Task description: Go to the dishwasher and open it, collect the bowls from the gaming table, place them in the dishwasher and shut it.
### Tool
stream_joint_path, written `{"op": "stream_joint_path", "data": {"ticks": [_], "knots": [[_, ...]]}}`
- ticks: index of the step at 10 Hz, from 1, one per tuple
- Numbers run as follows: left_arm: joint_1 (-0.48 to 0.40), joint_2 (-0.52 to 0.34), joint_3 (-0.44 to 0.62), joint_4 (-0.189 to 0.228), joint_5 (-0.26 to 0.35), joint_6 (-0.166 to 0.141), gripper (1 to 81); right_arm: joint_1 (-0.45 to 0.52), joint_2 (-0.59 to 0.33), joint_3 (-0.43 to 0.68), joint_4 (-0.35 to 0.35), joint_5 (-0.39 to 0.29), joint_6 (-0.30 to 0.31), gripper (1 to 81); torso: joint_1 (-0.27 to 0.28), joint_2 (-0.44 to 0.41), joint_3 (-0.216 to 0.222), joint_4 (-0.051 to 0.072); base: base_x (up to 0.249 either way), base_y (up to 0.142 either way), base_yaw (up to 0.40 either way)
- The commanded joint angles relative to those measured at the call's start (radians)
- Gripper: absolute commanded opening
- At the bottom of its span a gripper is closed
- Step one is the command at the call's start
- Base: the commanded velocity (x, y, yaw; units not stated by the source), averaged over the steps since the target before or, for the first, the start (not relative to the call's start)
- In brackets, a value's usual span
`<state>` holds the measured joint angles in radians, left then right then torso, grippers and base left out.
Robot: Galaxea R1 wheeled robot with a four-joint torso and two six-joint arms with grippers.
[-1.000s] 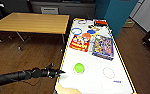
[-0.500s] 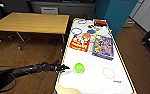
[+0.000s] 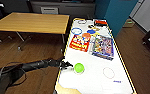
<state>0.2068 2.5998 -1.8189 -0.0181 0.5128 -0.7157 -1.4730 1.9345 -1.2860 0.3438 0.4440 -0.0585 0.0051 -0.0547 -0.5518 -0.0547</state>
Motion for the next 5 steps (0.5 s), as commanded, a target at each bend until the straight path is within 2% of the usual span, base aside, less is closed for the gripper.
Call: {"op": "stream_joint_path", "data": {"ticks": [1,5], "knots": [[-0.165,0.059,-0.060,-0.003,0.066,-0.007,81.1,0.013,-0.053,0.014,-0.025,-0.071,0.000,1.0,0.000,0.000,0.000,0.000,0.000,0.000,0.000],[-0.165,0.146,-0.153,0.007,0.067,-0.005,81.1,0.016,-0.053,0.010,-0.023,-0.073,0.002,1.0,0.000,0.000,0.000,0.000,0.000,0.000,0.000]]}}
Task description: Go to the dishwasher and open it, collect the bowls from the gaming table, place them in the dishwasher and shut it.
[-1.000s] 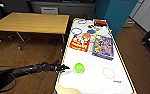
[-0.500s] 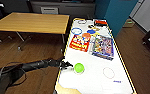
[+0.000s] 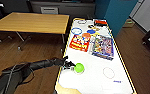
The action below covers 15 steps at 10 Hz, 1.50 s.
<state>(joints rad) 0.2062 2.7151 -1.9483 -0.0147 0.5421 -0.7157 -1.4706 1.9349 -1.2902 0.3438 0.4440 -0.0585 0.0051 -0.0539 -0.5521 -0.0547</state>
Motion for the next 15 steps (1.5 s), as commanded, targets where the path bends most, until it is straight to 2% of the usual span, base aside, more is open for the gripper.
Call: {"op": "stream_joint_path", "data": {"ticks": [1,6,8,9,10,12,14,15], "knots": [[-0.162,0.057,-0.046,0.009,0.050,-0.005,81.1,0.014,-0.052,0.013,-0.022,-0.079,0.002,1.0,0.000,0.000,0.000,0.000,0.000,0.000,0.000],[-0.130,0.177,-0.172,0.013,0.059,0.004,81.1,0.014,-0.044,-0.010,-0.020,-0.079,0.003,1.0,0.000,0.000,0.000,0.000,0.000,0.000,0.000],[-0.107,0.198,-0.179,0.045,0.064,0.004,81.1,0.014,-0.041,-0.017,-0.020,-0.080,0.003,1.0,0.000,0.000,0.000,0.000,0.000,0.000,0.000],[-0.093,0.201,-0.167,0.065,0.064,0.006,1.0,0.014,-0.041,-0.020,-0.020,-0.080,0.003,1.0,0.000,0.000,0.000,0.000,0.000,0.000,0.000],[-0.089,0.200,-0.140,0.091,0.064,0.006,1.0,0.014,-0.041,-0.023,-0.020,-0.080,0.003,1.0,0.000,0.000,0.000,0.000,0.000,0.000,0.000],[-0.115,0.171,-0.070,0.091,0.064,0.006,1.0,0.014,-0.044,-0.020,-0.022,-0.096,0.003,1.0,0.000,0.000,0.000,0.000,0.000,0.000,0.000],[-0.199,0.077,0.078,0.073,0.064,0.006,1.0,0.014,-0.054,-0.018,-0.022,-0.102,0.005,1.0,0.000,0.000,0.000,0.000,0.000,0.000,0.000],[-0.233,0.001,0.206,0.065,0.074,0.004,1.0,0.014,-0.055,-0.020,-0.023,-0.126,0.005,1.0,0.000,0.000,0.000,0.000,0.000,0.000,0.000]]}}
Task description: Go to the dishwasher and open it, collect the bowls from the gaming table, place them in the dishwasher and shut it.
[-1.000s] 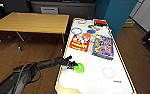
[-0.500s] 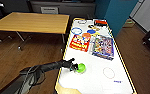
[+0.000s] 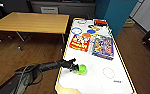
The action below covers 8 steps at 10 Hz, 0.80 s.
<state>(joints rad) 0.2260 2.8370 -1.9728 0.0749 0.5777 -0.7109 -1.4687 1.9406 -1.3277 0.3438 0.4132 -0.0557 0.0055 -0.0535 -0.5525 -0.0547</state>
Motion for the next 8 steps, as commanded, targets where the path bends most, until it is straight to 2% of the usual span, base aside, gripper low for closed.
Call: {"op": "stream_joint_path", "data": {"ticks": [1,3,5,6,8], "knots": [[-0.276,-0.204,0.344,-0.026,0.050,-0.004,1.0,0.011,-0.061,0.022,-0.028,-0.100,0.001,1.0,0.000,0.000,0.000,0.000,0.000,0.000,0.000],[-0.282,-0.359,0.544,-0.026,0.050,-0.004,1.0,0.004,-0.061,0.029,-0.043,-0.102,0.002,1.0,0.000,0.000,0.000,0.000,0.000,0.000,0.000],[-0.233,-0.526,0.736,-0.009,0.048,-0.001,1.0,-0.012,-0.047,0.024,-0.080,-0.106,0.002,1.0,0.000,0.000,0.000,0.000,0.000,0.000,0.000],[-0.190,-0.613,0.821,0.012,0.047,0.001,1.0,-0.022,-0.032,0.012,-0.086,-0.108,0.002,1.0,0.000,0.000,0.000,0.000,0.000,0.000,0.000],[-0.083,-0.770,0.957,0.100,0.041,0.001,1.0,-0.038,-0.020,0.009,-0.097,-0.106,0.002,1.0,0.000,0.000,0.000,0.000,0.000,0.000,0.000]]}}
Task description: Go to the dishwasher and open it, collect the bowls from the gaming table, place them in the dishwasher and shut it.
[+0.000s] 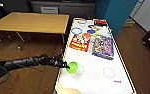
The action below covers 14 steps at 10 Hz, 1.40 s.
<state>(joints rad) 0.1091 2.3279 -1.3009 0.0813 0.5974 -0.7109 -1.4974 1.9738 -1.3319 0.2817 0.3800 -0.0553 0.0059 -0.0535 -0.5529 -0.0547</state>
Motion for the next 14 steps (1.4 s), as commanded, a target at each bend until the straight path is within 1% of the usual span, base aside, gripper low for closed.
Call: {"op": "stream_joint_path", "data": {"ticks": [1,2,3,4,5,6,7,8,9,10,12,13,14], "knots": [[0.083,-0.320,0.330,0.137,0.021,0.001,1.0,-0.018,-0.051,0.011,-0.038,-0.073,0.000,1.0,0.000,0.000,0.000,0.000,0.000,0.000,0.000],[0.146,-0.373,0.365,0.175,0.018,0.011,1.0,-0.025,-0.048,0.007,-0.041,-0.072,0.002,1.0,0.000,0.000,0.000,0.000,0.000,0.000,0.000],[0.208,-0.404,0.376,0.193,0.005,0.031,1.0,-0.031,-0.042,-0.001,-0.041,-0.072,0.002,1.0,0.000,0.000,0.000,0.000,0.000,0.000,0.000],[0.299,-0.445,0.368,0.213,-0.043,0.068,1.0,-0.039,-0.027,-0.018,-0.041,-0.072,0.002,1.0,0.000,0.000,0.000,0.000,0.000,0.000,0.000],[0.388,-0.467,0.341,0.232,-0.106,0.105,1.0,-0.048,-0.016,-0.028,-0.042,-0.067,0.000,1.0,0.000,0.000,0.000,0.000,0.000,0.000,0.000],[0.473,-0.470,0.303,0.242,-0.160,0.140,1.0,-0.059,-0.010,-0.039,-0.047,-0.063,0.000,1.0,0.000,0.000,0.000,0.000,0.000,0.000,0.000],[0.565,-0.464,0.272,0.245,-0.196,0.171,1.0,-0.064,-0.007,-0.044,-0.050,-0.061,0.000,1.0,0.000,0.000,0.000,0.000,0.000,0.000,0.000],[0.642,-0.435,0.211,0.248,-0.249,0.212,1.0,-0.068,-0.005,-0.045,-0.050,-0.058,0.000,1.0,0.000,0.000,0.085,0.000,0.000,0.000,0.000],[0.703,-0.409,0.171,0.249,-0.271,0.234,1.0,-0.070,-0.002,-0.048,-0.050,-0.056,-0.001,1.0,0.000,0.000,0.060,0.000,0.000,0.000,0.000],[0.770,-0.367,0.123,0.249,-0.280,0.254,1.0,-0.070,0.006,-0.053,-0.050,-0.056,-0.003,1.0,0.000,0.000,0.082,0.000,0.000,0.000,0.000],[0.855,-0.257,-0.018,0.247,-0.283,0.286,1.0,-0.071,0.029,-0.075,-0.050,-0.056,-0.006,1.0,0.000,0.000,0.135,0.000,0.000,0.000,0.000],[0.893,-0.202,-0.095,0.249,-0.311,0.294,1.0,-0.070,0.050,-0.100,-0.049,-0.056,-0.005,1.0,0.000,0.000,0.161,0.000,0.000,0.000,0.000],[0.922,-0.168,-0.146,0.249,-0.335,0.303,1.0,-0.070,0.065,-0.118,-0.050,-0.056,-0.006,1.0,-0.001,0.000,0.190,0.000,0.000,0.000,0.000]]}}
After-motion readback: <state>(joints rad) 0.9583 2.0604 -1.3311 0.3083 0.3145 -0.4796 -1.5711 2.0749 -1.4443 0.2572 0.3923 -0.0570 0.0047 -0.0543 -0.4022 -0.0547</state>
